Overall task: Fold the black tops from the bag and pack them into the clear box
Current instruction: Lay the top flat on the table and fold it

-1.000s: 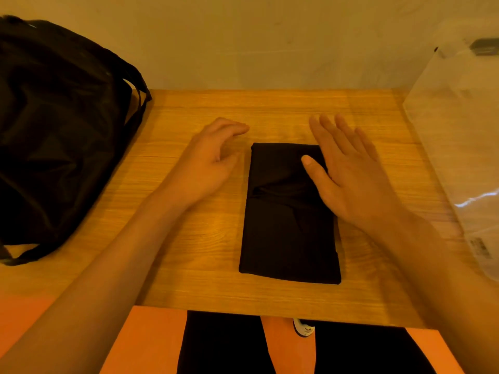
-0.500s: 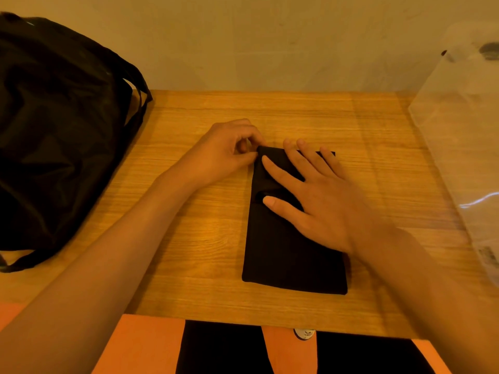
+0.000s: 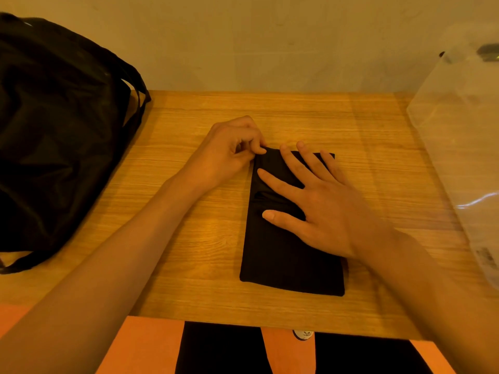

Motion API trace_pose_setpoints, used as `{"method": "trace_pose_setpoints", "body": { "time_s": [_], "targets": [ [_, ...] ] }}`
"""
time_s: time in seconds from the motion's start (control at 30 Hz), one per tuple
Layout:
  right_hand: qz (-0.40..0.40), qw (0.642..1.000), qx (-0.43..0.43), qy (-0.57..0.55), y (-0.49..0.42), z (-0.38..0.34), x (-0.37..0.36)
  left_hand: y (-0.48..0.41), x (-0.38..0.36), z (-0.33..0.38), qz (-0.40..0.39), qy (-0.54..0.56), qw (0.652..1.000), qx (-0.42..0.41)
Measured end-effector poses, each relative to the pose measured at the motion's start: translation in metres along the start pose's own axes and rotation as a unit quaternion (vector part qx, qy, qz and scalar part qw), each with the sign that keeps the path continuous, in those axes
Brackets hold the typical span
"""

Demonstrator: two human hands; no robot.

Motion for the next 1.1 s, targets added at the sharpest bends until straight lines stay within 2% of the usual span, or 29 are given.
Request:
{"method": "trace_pose_setpoints", "body": {
  "time_s": [0.13, 0.3, 0.33, 0.4, 0.47, 0.53, 0.6, 0.67, 0.7, 0.73, 0.8, 0.87, 0.93, 1.03, 1.1],
  "targets": [
    [-0.018, 1.0, 0.002, 0.013, 0.002, 0.0, 0.002, 0.009, 0.008, -0.001, 0.022, 0.006, 1.0, 0.014],
    [-0.041, 0.999, 0.007, 0.014, 0.004, -0.001, 0.008, 0.02, 0.015, 0.027, 0.057, -0.043, 0.997, 0.014],
    [-0.042, 0.999, 0.009, 0.012, 0.006, -0.002, 0.009, 0.022, 0.011, 0.034, 0.023, -0.045, 0.998, 0.023],
    [-0.036, 0.999, 0.01, 0.009, 0.011, -0.002, 0.011, 0.03, -0.005, 0.041, -0.105, -0.073, 0.991, 0.029],
    [-0.033, 0.999, 0.002, 0.006, 0.018, 0.0, 0.01, 0.04, -0.02, 0.038, -0.213, -0.15, 0.965, 0.017],
    [-0.023, 1.0, -0.002, -0.014, 0.027, 0.002, 0.007, 0.045, -0.024, 0.033, -0.247, -0.195, 0.949, 0.015],
    [0.032, 0.997, -0.02, -0.07, 0.036, 0.009, 0.012, 0.044, -0.02, 0.037, -0.232, -0.142, 0.962, 0.042],
    [0.152, 0.977, -0.044, -0.14, 0.044, 0.022, 0.025, 0.04, -0.011, 0.047, -0.165, -0.036, 0.982, 0.09],
    [0.201, 0.963, -0.056, -0.168, 0.045, 0.029, 0.03, 0.037, -0.008, 0.054, -0.132, -0.017, 0.987, 0.093],
    [0.218, 0.957, -0.07, -0.178, 0.043, 0.035, 0.033, 0.034, -0.007, 0.061, -0.118, -0.032, 0.989, 0.082],
    [0.164, 0.971, -0.09, -0.15, 0.029, 0.036, 0.031, 0.03, -0.015, 0.07, -0.153, -0.113, 0.98, 0.057],
    [0.083, 0.988, -0.093, -0.087, 0.017, 0.031, 0.02, 0.034, -0.031, 0.066, -0.221, -0.208, 0.951, 0.054],
    [0.034, 0.993, -0.099, -0.05, 0.013, 0.029, 0.008, 0.043, -0.044, 0.056, -0.248, -0.252, 0.934, 0.057],
    [0.047, 0.992, -0.109, -0.041, 0.018, 0.032, -0.002, 0.049, -0.045, 0.051, -0.231, -0.203, 0.95, 0.057],
    [0.066, 0.989, -0.118, -0.062, 0.023, 0.037, -0.001, 0.051, -0.033, 0.061, -0.185, -0.132, 0.972, 0.066]
  ]
}}
Point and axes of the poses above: each hand's wrist, its own y-axis away from the middle knuckle, its own x-axis out of the back of the hand, z = x × y, the point moved 5 cm from there along -y, towards the middle knuckle, and after that the axes turned 7 degrees about -x, right-handed, at the moved point
